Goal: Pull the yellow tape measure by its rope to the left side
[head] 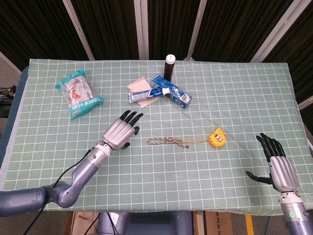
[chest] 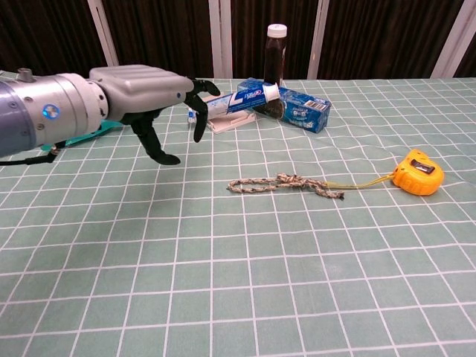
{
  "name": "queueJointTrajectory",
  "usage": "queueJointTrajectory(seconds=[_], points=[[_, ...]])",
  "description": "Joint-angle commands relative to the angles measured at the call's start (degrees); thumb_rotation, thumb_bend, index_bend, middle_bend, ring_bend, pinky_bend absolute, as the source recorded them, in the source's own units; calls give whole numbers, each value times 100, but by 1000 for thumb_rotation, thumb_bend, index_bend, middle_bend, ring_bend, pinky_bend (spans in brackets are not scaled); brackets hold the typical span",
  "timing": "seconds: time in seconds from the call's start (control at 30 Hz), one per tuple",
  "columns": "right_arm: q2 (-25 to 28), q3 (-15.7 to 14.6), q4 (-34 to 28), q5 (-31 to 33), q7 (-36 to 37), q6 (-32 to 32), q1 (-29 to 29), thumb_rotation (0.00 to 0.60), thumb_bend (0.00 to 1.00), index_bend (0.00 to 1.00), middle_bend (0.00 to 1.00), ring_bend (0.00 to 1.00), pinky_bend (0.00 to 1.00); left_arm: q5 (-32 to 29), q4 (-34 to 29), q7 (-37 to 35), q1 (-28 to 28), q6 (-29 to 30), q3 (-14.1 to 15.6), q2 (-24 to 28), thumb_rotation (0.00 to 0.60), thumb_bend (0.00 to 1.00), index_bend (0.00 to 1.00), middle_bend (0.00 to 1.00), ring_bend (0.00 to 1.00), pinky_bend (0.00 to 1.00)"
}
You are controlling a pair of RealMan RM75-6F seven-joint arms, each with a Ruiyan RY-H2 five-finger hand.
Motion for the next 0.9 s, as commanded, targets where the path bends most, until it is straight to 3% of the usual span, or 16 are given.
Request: queueJointTrajectory(seconds=[0.03, 0.37, 0.9], points=[[7, 8, -18, 17, 21, -19, 10, 600, 115, 0, 0, 0, 0, -305, 241, 127, -228, -14, 6, -258, 600, 405, 469, 6, 0, 63], [43, 15, -76, 92, 128, -117, 36, 600, 115, 0, 0, 0, 0, -916, 1097, 153, -787, -141, 28, -1068, 600, 411, 484, 7, 0, 63], [83, 41, -97, 175, 283, -200, 60, 600, 115, 0, 0, 0, 0, -1012, 2027, -174, -1263, -286, 128, -1804, 600, 412, 511, 13, 0, 63]])
